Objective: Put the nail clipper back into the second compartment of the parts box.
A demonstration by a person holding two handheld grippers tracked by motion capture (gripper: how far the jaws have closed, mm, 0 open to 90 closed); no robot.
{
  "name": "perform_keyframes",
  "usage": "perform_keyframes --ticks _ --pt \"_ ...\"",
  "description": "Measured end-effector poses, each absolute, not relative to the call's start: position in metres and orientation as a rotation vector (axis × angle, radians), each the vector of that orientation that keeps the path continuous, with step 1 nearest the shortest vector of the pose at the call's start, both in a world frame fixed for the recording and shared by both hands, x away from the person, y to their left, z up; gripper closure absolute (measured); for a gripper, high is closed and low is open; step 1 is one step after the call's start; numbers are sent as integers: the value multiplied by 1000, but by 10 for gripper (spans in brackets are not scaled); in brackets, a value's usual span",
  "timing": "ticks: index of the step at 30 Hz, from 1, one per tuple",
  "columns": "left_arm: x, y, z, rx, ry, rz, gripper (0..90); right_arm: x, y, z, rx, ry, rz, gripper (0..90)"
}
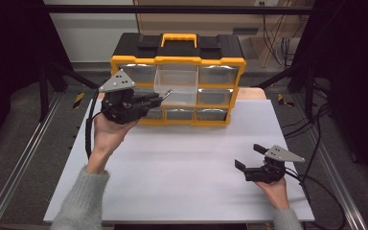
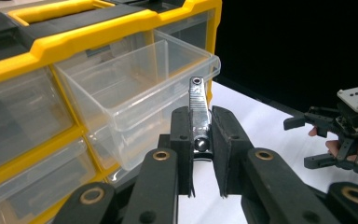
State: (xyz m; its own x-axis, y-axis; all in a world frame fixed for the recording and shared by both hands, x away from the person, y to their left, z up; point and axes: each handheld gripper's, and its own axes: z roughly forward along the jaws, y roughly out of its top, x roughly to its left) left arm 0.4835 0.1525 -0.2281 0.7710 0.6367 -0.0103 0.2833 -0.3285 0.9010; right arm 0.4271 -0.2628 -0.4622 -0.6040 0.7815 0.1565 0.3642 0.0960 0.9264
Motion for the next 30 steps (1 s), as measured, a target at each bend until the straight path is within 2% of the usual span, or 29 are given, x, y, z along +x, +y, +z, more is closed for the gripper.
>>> perform_keyframes --ticks 30 --pt "520 127 -207 1943 724 453 788 427 -263 -462 1124 2009 1518 5"
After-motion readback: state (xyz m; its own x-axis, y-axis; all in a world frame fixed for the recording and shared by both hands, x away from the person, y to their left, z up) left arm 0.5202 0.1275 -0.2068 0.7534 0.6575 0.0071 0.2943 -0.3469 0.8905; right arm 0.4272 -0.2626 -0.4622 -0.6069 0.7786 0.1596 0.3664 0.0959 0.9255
